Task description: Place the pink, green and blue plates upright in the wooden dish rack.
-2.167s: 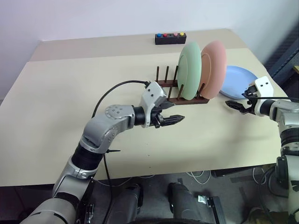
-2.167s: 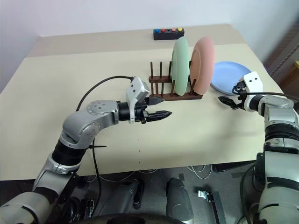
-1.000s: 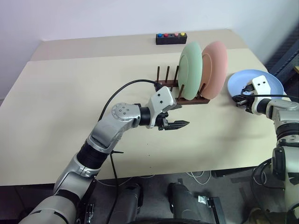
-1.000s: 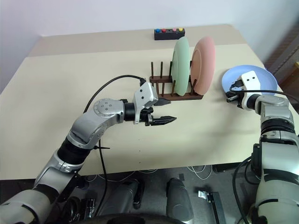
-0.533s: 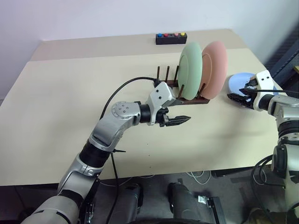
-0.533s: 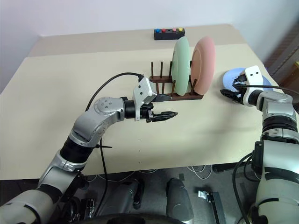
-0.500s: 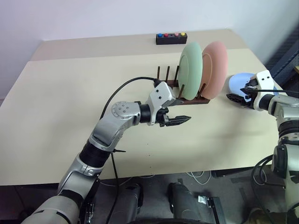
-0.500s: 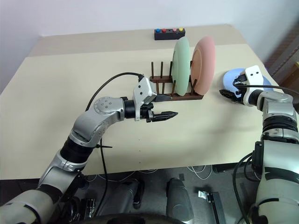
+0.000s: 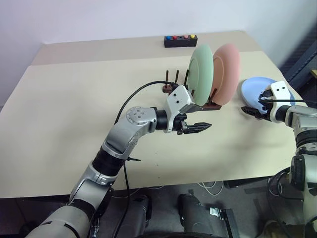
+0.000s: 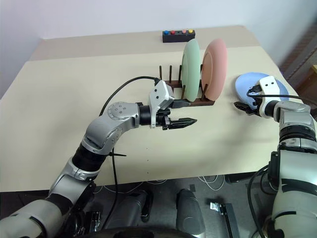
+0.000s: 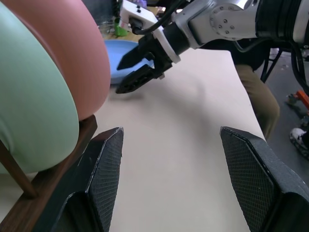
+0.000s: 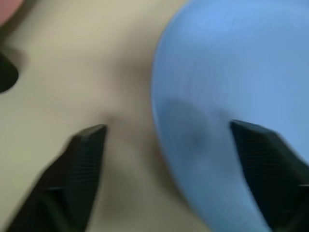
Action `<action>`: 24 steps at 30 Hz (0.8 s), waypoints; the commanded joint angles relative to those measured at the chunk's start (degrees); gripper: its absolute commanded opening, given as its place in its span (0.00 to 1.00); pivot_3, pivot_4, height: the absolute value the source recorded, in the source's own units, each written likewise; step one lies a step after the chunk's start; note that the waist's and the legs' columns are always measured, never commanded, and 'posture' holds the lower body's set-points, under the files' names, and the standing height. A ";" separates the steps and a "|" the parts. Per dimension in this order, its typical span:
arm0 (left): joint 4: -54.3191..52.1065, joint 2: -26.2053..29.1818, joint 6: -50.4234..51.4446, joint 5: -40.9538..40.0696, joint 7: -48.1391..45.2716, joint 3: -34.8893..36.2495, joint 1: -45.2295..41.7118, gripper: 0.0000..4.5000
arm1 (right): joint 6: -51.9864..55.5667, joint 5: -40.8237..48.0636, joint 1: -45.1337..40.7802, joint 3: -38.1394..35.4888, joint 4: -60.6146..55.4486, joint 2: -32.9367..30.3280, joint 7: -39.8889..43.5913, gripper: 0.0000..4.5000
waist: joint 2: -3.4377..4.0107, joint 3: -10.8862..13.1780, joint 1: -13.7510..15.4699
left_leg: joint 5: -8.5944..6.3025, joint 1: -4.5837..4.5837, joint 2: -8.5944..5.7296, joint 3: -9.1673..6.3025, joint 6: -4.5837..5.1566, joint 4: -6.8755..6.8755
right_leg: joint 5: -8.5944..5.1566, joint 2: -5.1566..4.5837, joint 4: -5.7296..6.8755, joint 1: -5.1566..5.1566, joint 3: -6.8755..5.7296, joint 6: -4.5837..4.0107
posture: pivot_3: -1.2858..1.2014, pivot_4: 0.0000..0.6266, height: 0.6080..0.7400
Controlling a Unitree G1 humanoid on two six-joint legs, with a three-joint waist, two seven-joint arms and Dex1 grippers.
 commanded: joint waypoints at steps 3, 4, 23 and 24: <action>-2.47 0.36 -0.11 -1.16 -0.52 1.24 -0.28 0.73 | -0.29 0.60 -0.91 -1.02 -0.85 -1.40 -0.11 0.24 | 0.00 0.00 0.07 | 0.00 0.00 0.00 -0.01 0.00 0.00 | 0.00 0.00 0.00 0.00 0.00 0.00 | 0.52 0.24 1.00; -2.50 0.38 -0.16 -1.17 -0.55 1.26 -0.25 0.73 | -0.37 0.61 -1.02 -1.05 -0.88 -1.41 -0.18 0.13 | 0.00 0.00 0.07 | 0.00 0.00 0.00 0.00 0.00 0.00 | 0.00 0.00 0.00 0.00 0.00 0.00 | 0.52 0.24 1.00; -1.76 0.27 -2.71 -6.40 2.64 12.90 0.21 0.73 | -0.43 23.72 -12.64 -21.68 -18.53 2.06 -7.29 0.00 | 0.02 0.00 0.13 | -0.01 -0.01 0.01 -0.01 0.01 -0.01 | 0.00 0.01 -0.01 -0.01 0.00 0.00 | 0.52 0.24 1.00; -2.35 0.65 -2.62 -7.33 2.05 13.50 0.43 0.73 | 0.74 25.55 -12.63 -22.26 -21.53 2.93 -7.19 0.00 | 0.01 0.00 0.18 | -0.01 -0.01 0.02 -0.02 0.01 0.00 | 0.00 0.01 -0.01 -0.01 0.00 0.00 | 0.52 0.24 1.00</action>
